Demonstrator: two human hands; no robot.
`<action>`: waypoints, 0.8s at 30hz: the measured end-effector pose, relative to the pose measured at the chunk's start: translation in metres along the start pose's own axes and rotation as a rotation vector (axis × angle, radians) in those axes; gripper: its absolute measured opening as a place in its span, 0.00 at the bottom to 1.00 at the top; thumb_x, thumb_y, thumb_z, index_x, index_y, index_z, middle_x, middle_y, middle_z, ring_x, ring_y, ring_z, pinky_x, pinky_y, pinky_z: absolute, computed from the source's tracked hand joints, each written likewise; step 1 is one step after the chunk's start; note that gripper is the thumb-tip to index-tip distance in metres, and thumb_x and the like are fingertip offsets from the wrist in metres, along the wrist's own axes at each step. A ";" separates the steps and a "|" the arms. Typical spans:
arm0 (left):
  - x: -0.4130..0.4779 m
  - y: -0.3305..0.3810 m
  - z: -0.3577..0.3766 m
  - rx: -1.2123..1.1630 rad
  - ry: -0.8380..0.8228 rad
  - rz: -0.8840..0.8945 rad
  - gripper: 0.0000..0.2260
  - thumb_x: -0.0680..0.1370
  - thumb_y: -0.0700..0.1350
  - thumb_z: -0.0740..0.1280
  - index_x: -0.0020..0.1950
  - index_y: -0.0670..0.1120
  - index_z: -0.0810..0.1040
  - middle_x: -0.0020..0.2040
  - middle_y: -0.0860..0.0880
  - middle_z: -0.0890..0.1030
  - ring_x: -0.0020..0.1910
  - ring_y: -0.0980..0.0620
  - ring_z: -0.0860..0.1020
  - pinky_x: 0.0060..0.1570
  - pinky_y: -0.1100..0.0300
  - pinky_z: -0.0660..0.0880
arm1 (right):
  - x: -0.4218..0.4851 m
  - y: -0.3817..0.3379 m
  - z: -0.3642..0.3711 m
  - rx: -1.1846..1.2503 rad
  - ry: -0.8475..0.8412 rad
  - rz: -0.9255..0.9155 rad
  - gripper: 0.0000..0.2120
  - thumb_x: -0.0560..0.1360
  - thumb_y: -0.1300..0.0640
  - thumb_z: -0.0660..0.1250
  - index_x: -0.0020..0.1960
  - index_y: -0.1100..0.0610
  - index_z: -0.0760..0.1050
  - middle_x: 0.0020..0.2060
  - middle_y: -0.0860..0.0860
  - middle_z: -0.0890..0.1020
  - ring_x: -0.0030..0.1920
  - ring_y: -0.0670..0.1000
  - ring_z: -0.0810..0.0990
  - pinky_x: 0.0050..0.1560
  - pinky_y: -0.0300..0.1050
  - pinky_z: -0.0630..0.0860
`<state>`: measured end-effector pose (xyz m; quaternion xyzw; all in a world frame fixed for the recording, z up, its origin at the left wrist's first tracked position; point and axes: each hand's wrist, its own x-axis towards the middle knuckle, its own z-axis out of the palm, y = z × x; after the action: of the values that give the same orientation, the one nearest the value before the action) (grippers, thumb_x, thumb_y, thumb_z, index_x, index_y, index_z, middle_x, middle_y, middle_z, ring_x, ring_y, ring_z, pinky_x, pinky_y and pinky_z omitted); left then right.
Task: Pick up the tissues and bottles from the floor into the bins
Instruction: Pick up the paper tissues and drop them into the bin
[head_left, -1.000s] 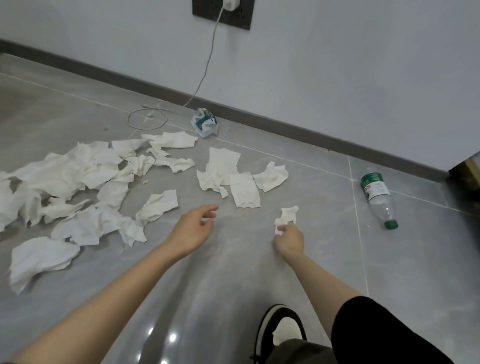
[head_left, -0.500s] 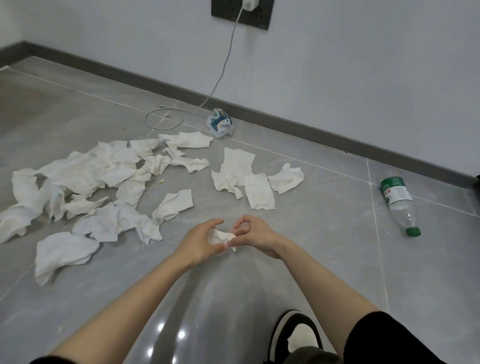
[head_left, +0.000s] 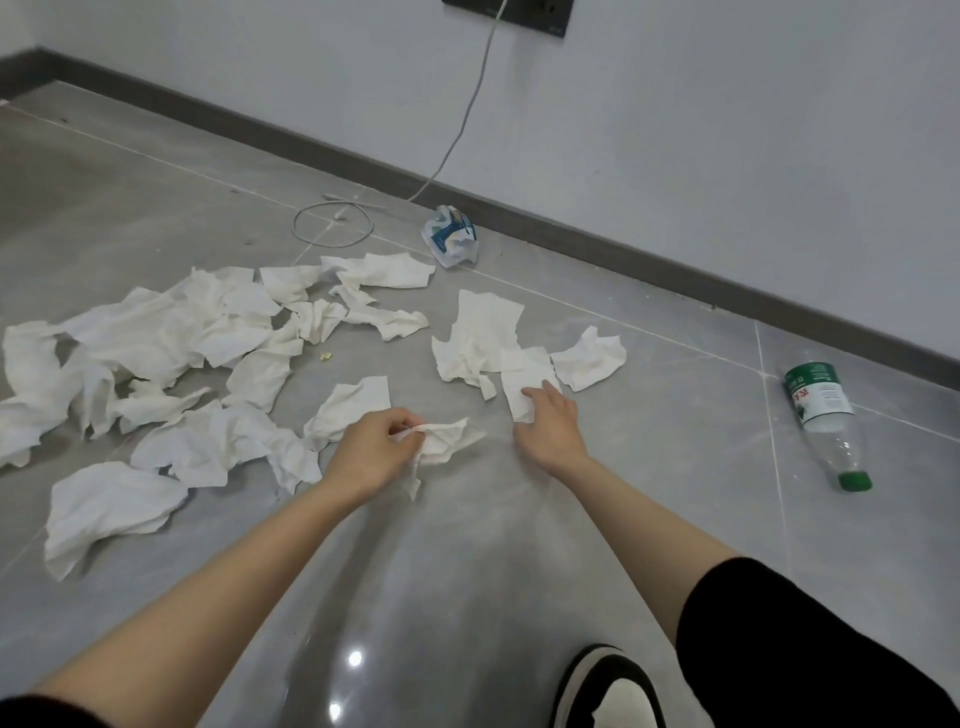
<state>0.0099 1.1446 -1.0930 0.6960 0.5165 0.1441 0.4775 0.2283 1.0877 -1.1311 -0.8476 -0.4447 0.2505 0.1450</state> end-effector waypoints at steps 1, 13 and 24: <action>0.001 -0.001 -0.001 0.003 0.001 -0.003 0.07 0.75 0.40 0.64 0.47 0.45 0.82 0.43 0.48 0.82 0.44 0.49 0.78 0.51 0.51 0.76 | 0.004 0.000 0.001 -0.030 -0.051 0.014 0.28 0.77 0.59 0.58 0.76 0.54 0.57 0.77 0.51 0.52 0.76 0.55 0.50 0.72 0.50 0.57; -0.016 -0.007 -0.022 -0.040 0.023 0.001 0.08 0.76 0.39 0.64 0.43 0.48 0.80 0.39 0.53 0.80 0.40 0.54 0.75 0.45 0.58 0.72 | -0.025 -0.024 0.038 -0.180 -0.019 0.071 0.20 0.81 0.52 0.55 0.69 0.61 0.60 0.64 0.58 0.71 0.64 0.58 0.71 0.57 0.48 0.69; -0.070 0.010 -0.089 -0.072 0.131 -0.022 0.07 0.76 0.39 0.64 0.42 0.46 0.81 0.38 0.51 0.80 0.38 0.53 0.77 0.39 0.61 0.74 | -0.073 -0.104 0.021 0.113 -0.224 0.005 0.09 0.74 0.59 0.64 0.35 0.57 0.71 0.43 0.58 0.75 0.45 0.54 0.74 0.35 0.38 0.66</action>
<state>-0.0756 1.1300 -1.0195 0.6618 0.5486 0.2024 0.4691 0.1108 1.0865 -1.0785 -0.8058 -0.4413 0.3687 0.1414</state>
